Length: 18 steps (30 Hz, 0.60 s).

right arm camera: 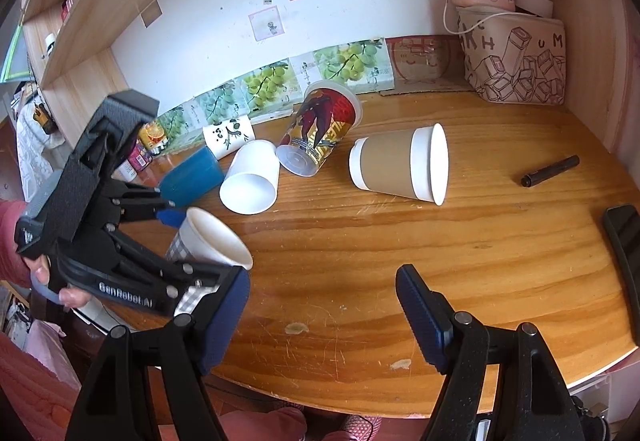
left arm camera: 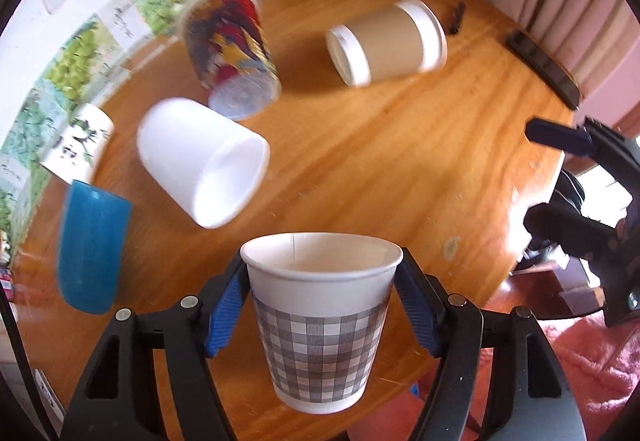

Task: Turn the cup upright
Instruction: 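Hold the checkered cup upright in the left gripper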

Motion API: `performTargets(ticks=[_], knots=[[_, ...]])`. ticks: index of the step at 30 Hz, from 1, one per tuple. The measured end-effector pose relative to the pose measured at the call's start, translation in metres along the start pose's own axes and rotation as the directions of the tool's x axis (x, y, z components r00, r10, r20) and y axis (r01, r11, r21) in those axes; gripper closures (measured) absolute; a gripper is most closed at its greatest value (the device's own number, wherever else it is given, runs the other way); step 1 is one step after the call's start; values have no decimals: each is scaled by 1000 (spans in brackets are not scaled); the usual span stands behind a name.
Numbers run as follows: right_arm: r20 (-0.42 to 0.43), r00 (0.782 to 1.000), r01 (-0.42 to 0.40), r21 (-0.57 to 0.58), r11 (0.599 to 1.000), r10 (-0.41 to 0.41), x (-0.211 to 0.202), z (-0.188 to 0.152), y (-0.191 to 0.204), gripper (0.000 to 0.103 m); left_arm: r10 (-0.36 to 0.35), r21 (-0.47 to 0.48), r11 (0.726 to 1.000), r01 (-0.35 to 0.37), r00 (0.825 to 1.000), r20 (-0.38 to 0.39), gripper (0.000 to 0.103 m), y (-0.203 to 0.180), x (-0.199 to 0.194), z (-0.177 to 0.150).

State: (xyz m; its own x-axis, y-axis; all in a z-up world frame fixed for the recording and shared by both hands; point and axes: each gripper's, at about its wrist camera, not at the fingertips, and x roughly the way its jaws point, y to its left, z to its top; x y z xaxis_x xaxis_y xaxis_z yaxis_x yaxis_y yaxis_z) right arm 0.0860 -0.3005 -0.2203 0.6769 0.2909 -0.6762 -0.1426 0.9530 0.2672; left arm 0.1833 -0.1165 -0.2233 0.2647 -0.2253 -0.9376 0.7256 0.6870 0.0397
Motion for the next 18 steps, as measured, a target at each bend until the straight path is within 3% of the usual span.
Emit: performTargets(ticks=[10,18], knots=[[-10,1000,-21,-45,999,20,6,7,4,27,26,-193,981,-7,995,95,29,47,-27,-3],[-27,998,-52,-44,998,51,11,8,10,27,-11,-255,967,22,999,44,29,48,-24,-6]])
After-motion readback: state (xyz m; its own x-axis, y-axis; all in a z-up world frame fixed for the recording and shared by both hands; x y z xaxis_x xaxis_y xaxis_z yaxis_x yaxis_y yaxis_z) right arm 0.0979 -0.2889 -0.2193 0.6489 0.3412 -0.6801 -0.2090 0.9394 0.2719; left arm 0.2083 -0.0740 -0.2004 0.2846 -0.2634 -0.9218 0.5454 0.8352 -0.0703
